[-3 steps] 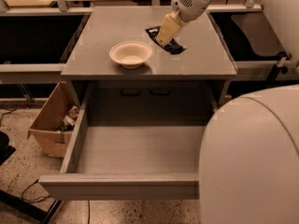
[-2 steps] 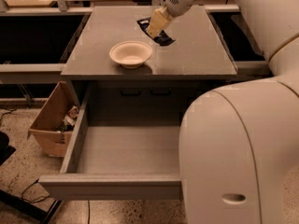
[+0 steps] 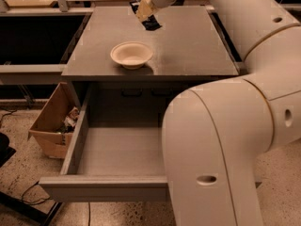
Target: Pick rxbar blueberry from top drawer and place on counter
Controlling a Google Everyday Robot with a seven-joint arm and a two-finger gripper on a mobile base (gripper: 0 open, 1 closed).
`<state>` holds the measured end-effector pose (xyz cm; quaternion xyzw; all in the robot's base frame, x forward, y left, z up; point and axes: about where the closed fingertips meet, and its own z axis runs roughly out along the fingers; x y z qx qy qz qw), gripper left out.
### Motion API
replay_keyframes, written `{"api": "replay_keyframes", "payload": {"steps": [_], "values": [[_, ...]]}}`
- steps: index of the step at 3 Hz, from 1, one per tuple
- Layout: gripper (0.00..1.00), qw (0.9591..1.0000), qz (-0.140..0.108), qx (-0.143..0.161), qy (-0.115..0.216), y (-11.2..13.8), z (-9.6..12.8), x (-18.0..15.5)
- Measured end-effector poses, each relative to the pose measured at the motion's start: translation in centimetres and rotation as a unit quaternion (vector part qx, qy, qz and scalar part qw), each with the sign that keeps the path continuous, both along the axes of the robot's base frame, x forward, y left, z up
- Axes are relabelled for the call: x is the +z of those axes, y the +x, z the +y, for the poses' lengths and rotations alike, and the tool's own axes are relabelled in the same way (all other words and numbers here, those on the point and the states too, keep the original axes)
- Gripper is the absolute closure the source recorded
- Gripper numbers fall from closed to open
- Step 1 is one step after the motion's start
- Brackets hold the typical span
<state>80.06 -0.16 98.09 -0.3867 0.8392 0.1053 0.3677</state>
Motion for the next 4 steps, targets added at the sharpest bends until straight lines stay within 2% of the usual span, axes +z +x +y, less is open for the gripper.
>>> {"api": "replay_keyframes", "payload": {"steps": [1, 2, 3, 4], "values": [[1.0, 0.9986, -0.016, -0.047, 0.016, 3.7, 1.3, -1.8], [1.0, 0.9943, -0.021, -0.102, 0.024, 5.9, 0.7, -3.7], [1.0, 0.9859, -0.021, -0.166, -0.002, 8.1, -0.3, -7.1], [1.0, 0.9791, -0.029, -0.2, -0.022, 9.5, -1.4, -8.5]]}}
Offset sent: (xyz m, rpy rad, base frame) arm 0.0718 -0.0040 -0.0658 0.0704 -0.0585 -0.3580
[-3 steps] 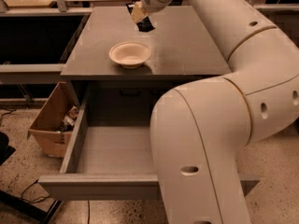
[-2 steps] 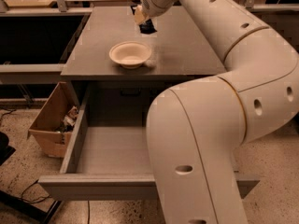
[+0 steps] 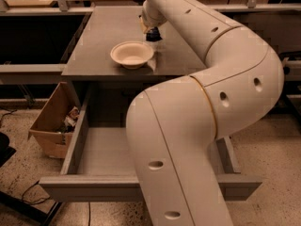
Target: Pick rxbar blueberry from top drawer and place on counter
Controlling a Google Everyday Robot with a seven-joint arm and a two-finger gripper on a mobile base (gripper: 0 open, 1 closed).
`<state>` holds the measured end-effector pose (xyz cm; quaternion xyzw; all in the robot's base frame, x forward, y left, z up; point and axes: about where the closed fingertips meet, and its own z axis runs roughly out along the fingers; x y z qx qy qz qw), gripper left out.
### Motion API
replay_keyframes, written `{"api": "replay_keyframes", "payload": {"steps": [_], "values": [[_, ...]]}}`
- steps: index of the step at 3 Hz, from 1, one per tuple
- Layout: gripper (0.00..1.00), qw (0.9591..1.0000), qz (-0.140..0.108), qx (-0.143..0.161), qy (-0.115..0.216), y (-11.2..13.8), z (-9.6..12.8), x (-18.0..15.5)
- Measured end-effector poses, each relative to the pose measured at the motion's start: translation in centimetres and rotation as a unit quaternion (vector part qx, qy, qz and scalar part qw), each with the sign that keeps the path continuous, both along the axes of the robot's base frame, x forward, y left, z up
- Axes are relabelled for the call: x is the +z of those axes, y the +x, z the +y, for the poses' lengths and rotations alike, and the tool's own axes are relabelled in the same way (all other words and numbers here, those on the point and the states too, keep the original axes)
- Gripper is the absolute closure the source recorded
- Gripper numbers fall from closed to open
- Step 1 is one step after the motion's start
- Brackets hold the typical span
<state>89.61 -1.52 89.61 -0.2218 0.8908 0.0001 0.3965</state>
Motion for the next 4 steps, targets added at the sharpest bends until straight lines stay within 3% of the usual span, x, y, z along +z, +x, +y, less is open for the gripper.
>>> {"api": "replay_keyframes", "payload": {"steps": [1, 2, 4], "values": [[0.81, 1.0, 0.0, -0.003, 0.0, 0.04, -0.17, -0.01], [0.5, 1.0, 0.0, -0.003, 0.0, 0.04, -0.17, -0.02], [0.04, 1.0, 0.0, -0.003, 0.0, 0.04, -0.17, -0.02]]}}
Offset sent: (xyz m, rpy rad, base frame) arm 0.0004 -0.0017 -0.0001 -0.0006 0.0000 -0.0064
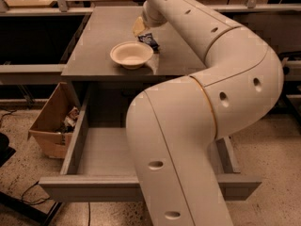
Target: Pick rxbar blueberry from top drawer and place on counter
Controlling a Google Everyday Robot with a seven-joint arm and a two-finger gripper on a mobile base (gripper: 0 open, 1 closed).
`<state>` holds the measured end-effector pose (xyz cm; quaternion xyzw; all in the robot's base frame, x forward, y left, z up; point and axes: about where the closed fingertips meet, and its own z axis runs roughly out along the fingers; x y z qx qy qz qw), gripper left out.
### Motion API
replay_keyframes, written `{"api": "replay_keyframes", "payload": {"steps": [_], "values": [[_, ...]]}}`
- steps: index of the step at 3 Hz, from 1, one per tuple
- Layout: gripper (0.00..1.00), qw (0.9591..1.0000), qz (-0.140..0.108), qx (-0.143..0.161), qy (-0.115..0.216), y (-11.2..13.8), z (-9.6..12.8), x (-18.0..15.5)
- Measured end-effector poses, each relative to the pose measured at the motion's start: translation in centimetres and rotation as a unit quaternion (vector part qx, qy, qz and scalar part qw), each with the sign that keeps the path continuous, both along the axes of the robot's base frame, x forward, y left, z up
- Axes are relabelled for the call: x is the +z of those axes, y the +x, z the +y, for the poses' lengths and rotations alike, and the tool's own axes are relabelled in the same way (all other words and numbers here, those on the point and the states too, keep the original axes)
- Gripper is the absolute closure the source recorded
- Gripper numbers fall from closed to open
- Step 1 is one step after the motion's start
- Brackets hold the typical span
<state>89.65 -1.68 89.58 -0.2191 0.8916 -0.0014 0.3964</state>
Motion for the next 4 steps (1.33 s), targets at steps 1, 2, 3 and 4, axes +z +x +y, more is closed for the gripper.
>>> {"api": "replay_keyframes", "payload": {"steps": [1, 2, 3, 4], "values": [[0.0, 1.0, -0.001, 0.002, 0.004, 0.0, 0.0, 0.0], [0.0, 0.9965, -0.012, 0.03, 0.077, -0.6, -0.4, 1.0], [0.0, 0.9748, -0.074, 0.08, 0.194, -4.4, -5.7, 7.9], [0.0, 0.9524, -0.143, 0.097, 0.251, -9.3, -10.4, 13.4]]}}
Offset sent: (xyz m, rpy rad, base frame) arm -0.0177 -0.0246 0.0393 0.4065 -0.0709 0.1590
